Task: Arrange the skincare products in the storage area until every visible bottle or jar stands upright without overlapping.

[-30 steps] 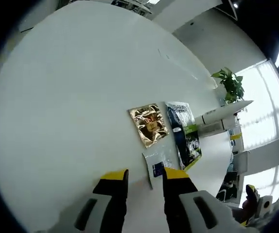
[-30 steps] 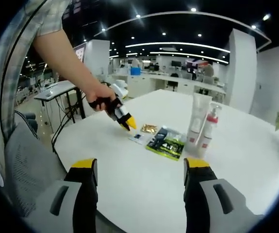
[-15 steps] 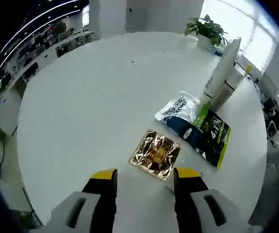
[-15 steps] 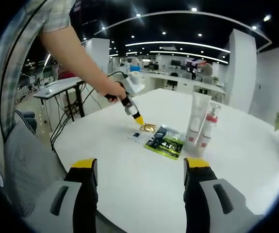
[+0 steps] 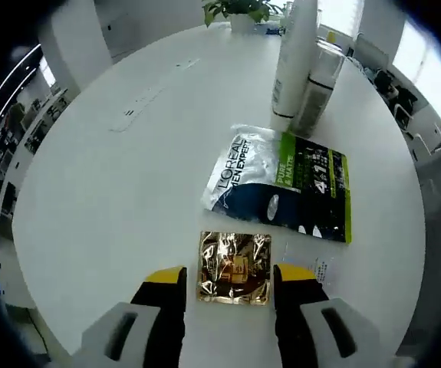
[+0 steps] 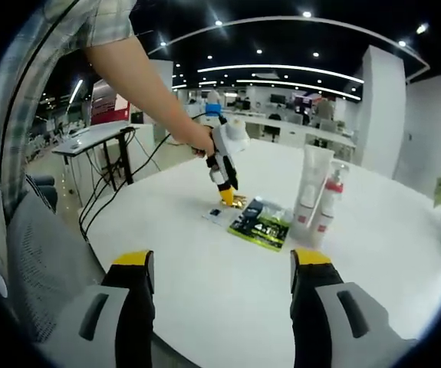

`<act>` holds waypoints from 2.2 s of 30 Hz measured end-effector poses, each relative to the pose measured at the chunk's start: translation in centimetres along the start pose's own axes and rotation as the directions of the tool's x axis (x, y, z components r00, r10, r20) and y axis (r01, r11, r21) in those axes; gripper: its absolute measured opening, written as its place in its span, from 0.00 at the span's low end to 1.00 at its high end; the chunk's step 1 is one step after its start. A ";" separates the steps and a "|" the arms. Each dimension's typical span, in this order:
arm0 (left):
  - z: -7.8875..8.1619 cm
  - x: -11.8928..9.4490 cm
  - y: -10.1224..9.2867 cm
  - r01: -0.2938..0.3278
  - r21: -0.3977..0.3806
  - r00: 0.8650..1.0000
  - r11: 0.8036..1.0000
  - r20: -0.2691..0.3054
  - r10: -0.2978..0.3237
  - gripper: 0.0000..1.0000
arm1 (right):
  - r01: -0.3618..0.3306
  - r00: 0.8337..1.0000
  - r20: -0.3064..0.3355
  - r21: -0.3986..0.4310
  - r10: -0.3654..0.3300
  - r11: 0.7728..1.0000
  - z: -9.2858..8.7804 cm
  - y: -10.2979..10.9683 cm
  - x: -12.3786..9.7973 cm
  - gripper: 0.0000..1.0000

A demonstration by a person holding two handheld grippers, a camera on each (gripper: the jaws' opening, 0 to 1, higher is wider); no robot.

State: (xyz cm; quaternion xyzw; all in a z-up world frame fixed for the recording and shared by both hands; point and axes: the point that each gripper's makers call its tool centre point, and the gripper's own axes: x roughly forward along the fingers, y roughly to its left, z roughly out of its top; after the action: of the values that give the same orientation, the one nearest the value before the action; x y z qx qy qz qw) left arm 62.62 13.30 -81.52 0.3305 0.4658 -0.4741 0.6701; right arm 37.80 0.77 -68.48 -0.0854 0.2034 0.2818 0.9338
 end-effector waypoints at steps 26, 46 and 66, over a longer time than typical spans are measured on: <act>-0.2 0.4 0.0 0.068 0.221 0.992 0.973 -0.120 -0.043 0.32 | -0.005 1.000 -0.012 -0.002 0.005 1.000 -0.2 0.1 0.1 0.68; 0.4 0.3 -0.2 0.094 0.242 0.990 0.966 -0.123 -0.066 0.33 | -0.004 1.000 -0.016 -0.005 0.004 1.000 -0.3 0.1 0.1 0.68; 2.4 -9.8 -3.8 -0.064 -0.040 0.969 0.997 0.237 0.071 0.39 | -0.020 0.998 0.062 0.015 0.019 1.000 1.3 0.2 -0.5 0.68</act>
State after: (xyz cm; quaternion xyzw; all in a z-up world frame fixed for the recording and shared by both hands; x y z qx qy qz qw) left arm 58.69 13.14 -71.46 0.2760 0.3783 -0.4797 0.7420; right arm 37.73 1.00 -67.07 -0.0674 0.1773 0.2920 0.9374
